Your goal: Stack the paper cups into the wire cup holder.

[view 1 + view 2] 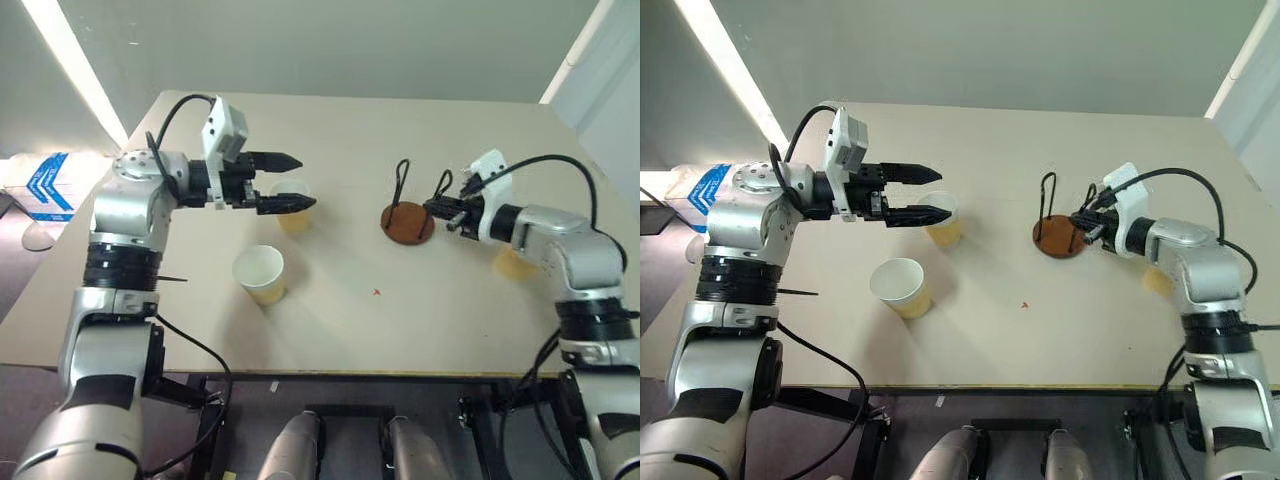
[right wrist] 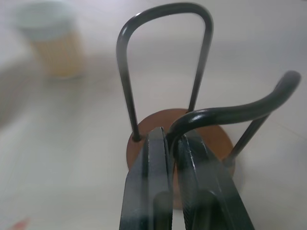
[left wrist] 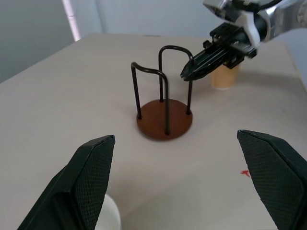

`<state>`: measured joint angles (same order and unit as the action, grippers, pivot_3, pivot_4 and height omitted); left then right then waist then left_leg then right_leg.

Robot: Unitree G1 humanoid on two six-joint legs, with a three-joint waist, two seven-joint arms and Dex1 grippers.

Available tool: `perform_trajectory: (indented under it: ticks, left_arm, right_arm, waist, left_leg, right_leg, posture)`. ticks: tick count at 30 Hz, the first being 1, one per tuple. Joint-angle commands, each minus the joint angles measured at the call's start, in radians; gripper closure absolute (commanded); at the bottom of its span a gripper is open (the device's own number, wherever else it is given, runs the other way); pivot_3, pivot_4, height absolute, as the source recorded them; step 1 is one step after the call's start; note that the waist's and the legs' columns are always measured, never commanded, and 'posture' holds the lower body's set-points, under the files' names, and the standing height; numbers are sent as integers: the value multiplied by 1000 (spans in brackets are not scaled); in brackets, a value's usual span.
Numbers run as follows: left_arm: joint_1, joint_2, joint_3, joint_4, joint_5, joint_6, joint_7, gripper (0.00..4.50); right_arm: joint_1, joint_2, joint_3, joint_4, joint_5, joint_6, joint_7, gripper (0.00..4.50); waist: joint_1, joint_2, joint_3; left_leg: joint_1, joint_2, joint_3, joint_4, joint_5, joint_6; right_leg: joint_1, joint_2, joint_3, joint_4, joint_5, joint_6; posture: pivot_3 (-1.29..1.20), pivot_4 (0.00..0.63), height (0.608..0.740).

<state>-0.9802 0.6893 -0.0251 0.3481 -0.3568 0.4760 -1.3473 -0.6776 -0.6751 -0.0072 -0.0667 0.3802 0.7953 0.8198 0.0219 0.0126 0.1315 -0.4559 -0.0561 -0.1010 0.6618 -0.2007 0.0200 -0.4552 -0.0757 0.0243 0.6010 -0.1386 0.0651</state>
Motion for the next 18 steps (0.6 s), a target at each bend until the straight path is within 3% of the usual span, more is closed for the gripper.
perform_trajectory:
  ticks: [1,7,12,18]
  left_arm:
    - [26,42,2,-111,-40,45,-48,0]
    - [80,81,-10,-222,-82,103,-102,0]
    - [85,74,-18,-240,-85,113,-88,0]
    - [88,79,-16,-252,-90,125,-75,0]
  right_arm:
    - [37,-60,-53,-217,119,88,64,4483]
    - [84,-98,-25,-346,196,148,85,4483]
    - [94,-89,38,-353,176,122,84,4483]
    - [123,-106,100,-353,147,75,107,4483]
  waist:
    - [-1,0,0]
    - [-2,0,0]
    - [-2,0,0]
    - [-3,0,0]
  left_leg:
    - [1,0,0,0,0,0]
    - [1,1,0,1,1,0]
    - [2,1,0,1,1,8]
    - [3,1,-1,1,3,7]
  right_leg:
    - [1,0,0,0,-1,-1]
    - [1,1,0,0,-3,-3]
    - [2,1,1,1,-1,-5]
    - [2,1,1,3,2,-7]
  posture:
    - [0,150,740]
    - [0,150,740]
    - [0,150,740]
    - [0,150,740]
